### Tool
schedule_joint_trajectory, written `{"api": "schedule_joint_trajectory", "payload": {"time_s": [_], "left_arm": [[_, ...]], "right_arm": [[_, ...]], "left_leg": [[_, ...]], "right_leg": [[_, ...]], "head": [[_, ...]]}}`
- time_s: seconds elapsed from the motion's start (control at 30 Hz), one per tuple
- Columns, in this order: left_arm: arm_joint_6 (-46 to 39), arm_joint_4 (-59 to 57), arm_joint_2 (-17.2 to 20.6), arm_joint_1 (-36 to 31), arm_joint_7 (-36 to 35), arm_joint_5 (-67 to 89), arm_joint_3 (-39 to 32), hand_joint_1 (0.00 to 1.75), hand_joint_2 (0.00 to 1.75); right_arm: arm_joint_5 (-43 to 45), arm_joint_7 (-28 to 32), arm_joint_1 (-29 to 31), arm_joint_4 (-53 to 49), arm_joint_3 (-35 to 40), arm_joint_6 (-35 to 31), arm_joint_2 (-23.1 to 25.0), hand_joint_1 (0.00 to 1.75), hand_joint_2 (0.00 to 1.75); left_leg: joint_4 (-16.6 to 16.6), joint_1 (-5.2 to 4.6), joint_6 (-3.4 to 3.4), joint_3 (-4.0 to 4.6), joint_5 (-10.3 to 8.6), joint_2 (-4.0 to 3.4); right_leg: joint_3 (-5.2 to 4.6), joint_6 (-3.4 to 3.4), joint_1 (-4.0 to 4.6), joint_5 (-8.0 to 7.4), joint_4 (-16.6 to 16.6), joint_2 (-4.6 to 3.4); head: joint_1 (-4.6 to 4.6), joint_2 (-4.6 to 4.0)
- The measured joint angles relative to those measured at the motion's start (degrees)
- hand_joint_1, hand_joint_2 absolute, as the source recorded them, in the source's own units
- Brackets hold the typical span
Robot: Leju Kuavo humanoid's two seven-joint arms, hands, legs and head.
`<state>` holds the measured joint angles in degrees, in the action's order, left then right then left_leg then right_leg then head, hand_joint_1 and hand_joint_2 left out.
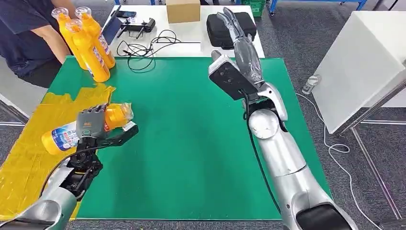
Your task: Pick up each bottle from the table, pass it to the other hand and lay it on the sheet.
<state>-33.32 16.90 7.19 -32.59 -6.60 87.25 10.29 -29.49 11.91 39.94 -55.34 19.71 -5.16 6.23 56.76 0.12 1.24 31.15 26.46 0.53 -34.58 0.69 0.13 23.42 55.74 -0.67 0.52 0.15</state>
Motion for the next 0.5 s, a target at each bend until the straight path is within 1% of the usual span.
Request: {"api": "schedule_joint_trajectory", "payload": {"time_s": [0.2, 0.27, 0.5], "left_arm": [[9.4, -1.7, 0.9, 0.1, -5.7, 0.7, 0.5, 0.00, 1.75], [12.1, -2.1, 1.4, 0.2, -6.5, 0.0, 0.3, 0.00, 1.75], [12.7, -2.3, 2.3, 0.3, -4.5, -2.2, -1.1, 0.00, 1.75]], "right_arm": [[0.7, 0.6, 0.5, 1.8, 1.8, 0.2, 0.0, 0.00, 0.00], [1.7, 0.9, 0.5, 2.5, 2.1, 0.9, 0.0, 0.00, 0.00], [5.7, 2.4, 0.3, 4.1, 2.4, 2.3, -0.2, 0.00, 0.00]], "left_leg": [[0.0, 0.01, 0.00, 0.00, 0.00, 0.02], [0.0, 0.03, 0.00, 0.00, 0.00, 0.02], [0.0, 0.02, -0.01, -0.01, -0.01, 0.02]], "right_leg": [[-0.01, 0.00, 0.01, 0.00, 0.0, 0.00], [-0.01, 0.00, 0.02, 0.00, 0.0, 0.00], [-0.01, 0.00, 0.01, 0.00, 0.0, 0.00]], "head": [[0.00, 0.02], [-0.02, 0.02], [0.00, 0.02]]}}
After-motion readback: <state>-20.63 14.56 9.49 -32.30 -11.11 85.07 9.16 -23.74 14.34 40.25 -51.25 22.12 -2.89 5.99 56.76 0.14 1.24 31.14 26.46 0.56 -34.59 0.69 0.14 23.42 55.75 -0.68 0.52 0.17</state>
